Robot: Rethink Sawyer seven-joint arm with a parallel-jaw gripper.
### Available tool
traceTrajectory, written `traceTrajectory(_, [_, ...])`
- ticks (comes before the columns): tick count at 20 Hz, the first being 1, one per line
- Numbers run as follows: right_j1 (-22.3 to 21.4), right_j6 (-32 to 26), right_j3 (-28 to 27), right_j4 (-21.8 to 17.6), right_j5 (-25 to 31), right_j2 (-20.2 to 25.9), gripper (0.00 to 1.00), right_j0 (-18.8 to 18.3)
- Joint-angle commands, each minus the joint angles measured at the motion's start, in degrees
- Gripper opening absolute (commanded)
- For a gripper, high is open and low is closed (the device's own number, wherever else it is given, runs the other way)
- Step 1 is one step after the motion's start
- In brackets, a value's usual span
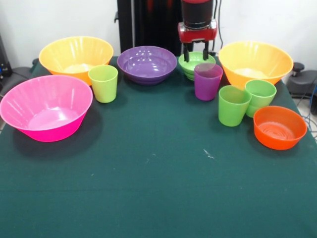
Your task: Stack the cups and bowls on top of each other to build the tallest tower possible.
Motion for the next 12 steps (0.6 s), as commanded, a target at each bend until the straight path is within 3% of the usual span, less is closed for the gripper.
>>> traceTrajectory(1, [-5.20,4.56,-1.35,2.37,9.00,3.90,1.00,1.12])
traceTrajectory(5, [-5.60,5.20,-1.03,2.10,8.82,3.64,1.00,1.28])
traceTrajectory(10, [-1.40,5.06,-2.26,-0.37,4.70,3.40,1.00,0.15])
traceTrajectory(12, [-1.53,3.68,-2.63,-0.95,5.95,4.15,1.00,-1.34])
